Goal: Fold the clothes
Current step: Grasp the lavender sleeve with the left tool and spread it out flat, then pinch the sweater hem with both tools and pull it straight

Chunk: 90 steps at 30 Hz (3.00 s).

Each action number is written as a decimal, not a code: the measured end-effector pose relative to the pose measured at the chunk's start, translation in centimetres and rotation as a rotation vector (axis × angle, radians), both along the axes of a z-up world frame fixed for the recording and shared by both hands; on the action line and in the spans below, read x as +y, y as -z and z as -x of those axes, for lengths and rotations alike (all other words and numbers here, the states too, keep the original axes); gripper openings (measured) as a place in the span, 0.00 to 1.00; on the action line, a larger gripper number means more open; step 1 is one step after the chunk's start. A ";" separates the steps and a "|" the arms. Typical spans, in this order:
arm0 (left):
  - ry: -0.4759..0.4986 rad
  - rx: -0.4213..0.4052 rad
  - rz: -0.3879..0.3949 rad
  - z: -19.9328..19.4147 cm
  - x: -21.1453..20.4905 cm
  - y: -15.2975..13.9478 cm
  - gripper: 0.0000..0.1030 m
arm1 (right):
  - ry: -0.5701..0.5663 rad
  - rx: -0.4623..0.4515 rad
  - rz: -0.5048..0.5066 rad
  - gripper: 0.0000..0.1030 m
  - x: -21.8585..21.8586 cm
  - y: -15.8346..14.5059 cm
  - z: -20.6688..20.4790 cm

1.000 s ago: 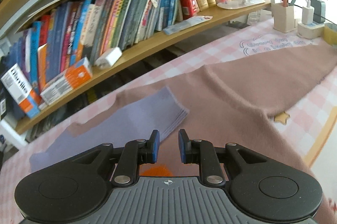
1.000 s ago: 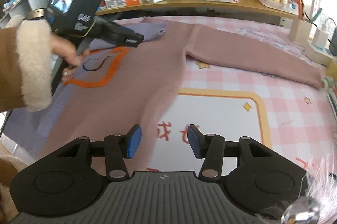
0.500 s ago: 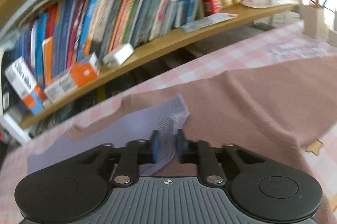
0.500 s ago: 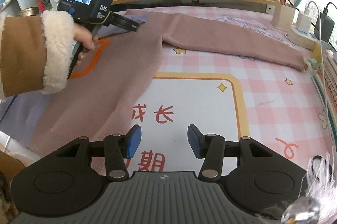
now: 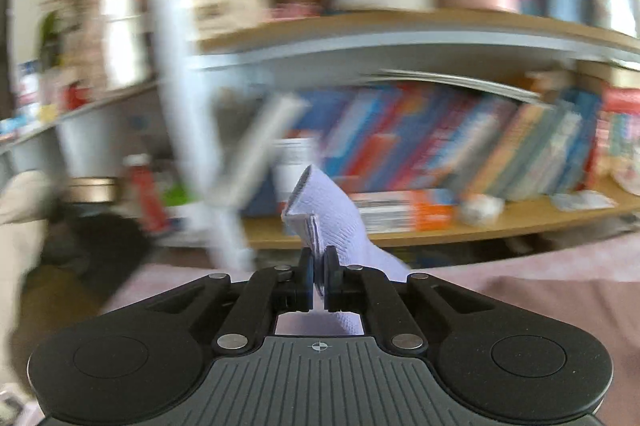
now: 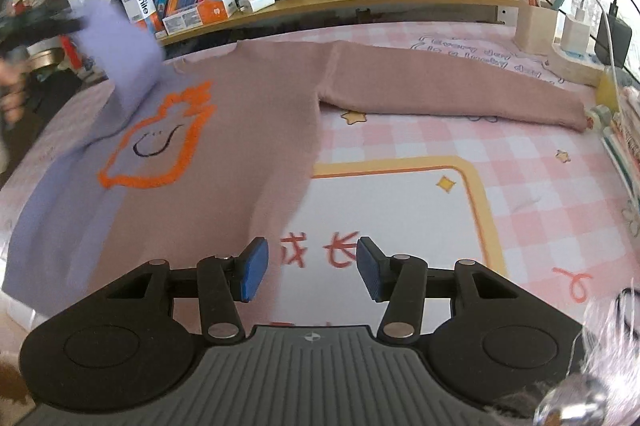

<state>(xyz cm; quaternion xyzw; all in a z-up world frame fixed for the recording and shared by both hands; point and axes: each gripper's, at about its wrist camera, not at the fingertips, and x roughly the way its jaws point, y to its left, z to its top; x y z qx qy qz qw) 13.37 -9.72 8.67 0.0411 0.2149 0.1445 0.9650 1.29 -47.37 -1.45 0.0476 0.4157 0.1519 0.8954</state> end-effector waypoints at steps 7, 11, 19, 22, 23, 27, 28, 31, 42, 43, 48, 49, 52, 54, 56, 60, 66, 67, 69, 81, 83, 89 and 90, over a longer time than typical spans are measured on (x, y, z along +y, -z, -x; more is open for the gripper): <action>-0.173 0.038 -0.020 3.8 11.3 0.2 0.04 | 0.014 0.002 0.013 0.47 4.2 -0.4 0.6; -0.214 0.054 -0.023 4.5 15.3 0.9 0.04 | 0.020 -0.004 0.028 0.48 6.7 -0.6 1.2; -0.243 0.083 0.000 4.8 21.0 2.8 0.04 | 0.078 0.005 0.056 0.48 9.6 -0.8 2.6; -0.219 0.105 0.020 4.6 21.5 3.9 0.04 | 0.098 0.010 0.063 0.48 10.4 -0.8 3.0; -0.210 0.116 0.031 4.5 21.7 4.3 0.04 | 0.104 0.012 0.066 0.48 10.7 -0.8 3.1; -0.183 0.142 0.048 5.0 22.0 5.2 0.11 | 0.128 0.018 0.080 0.49 11.4 -0.9 3.6; -0.174 0.142 0.046 5.3 22.1 5.2 0.14 | 0.135 0.020 0.084 0.49 11.5 -0.9 3.7; -0.168 0.115 0.051 7.1 22.2 4.8 0.35 | 0.160 0.021 0.092 0.50 11.4 -0.9 4.1; 0.112 0.248 0.485 15.5 15.0 8.1 0.46 | 0.247 0.055 0.111 0.50 9.8 0.1 3.7; 0.133 0.275 0.533 15.7 14.2 8.7 0.46 | 0.253 0.059 0.109 0.50 9.8 0.3 3.7; 0.225 0.386 0.595 15.4 11.3 10.4 0.47 | 0.272 0.072 0.103 0.50 9.5 0.5 3.7; 0.232 0.396 0.597 15.2 11.1 10.5 0.47 | 0.274 0.074 0.102 0.50 9.4 0.5 3.7; 0.239 0.409 0.610 14.9 10.9 10.8 0.47 | 0.287 0.082 0.093 0.50 9.2 0.6 3.8; 0.242 0.412 0.612 14.9 10.8 10.9 0.47 | 0.295 0.084 0.083 0.50 9.0 0.8 3.8; 0.245 0.414 0.615 14.9 10.6 10.9 0.46 | 0.295 0.084 0.081 0.50 8.9 0.8 3.8; 0.245 0.420 0.612 14.8 10.2 11.0 0.37 | 0.306 0.087 0.061 0.45 8.5 0.8 3.9; 0.209 0.424 0.640 14.8 10.6 11.5 0.04 | 0.290 0.093 0.050 0.10 8.4 1.0 3.5; 0.199 0.420 0.648 14.8 10.8 11.6 0.04 | 0.285 0.090 0.045 0.08 8.3 1.1 3.3; 0.193 0.419 0.650 14.7 10.8 11.6 0.04 | 0.276 0.084 0.029 0.06 8.1 1.2 2.9; 0.220 0.424 0.607 14.8 9.8 11.4 0.04 | 0.274 0.048 0.066 0.05 8.0 1.5 2.3; 0.224 0.426 0.607 14.8 9.8 11.4 0.04 | 0.279 0.045 0.076 0.05 7.9 1.5 2.4; 0.238 0.433 0.609 14.9 9.6 11.3 0.09 | 0.309 0.064 0.068 0.08 7.8 1.3 2.9; 0.242 0.435 0.610 14.9 9.6 11.3 0.10 | 0.315 0.068 0.058 0.14 7.8 1.2 3.0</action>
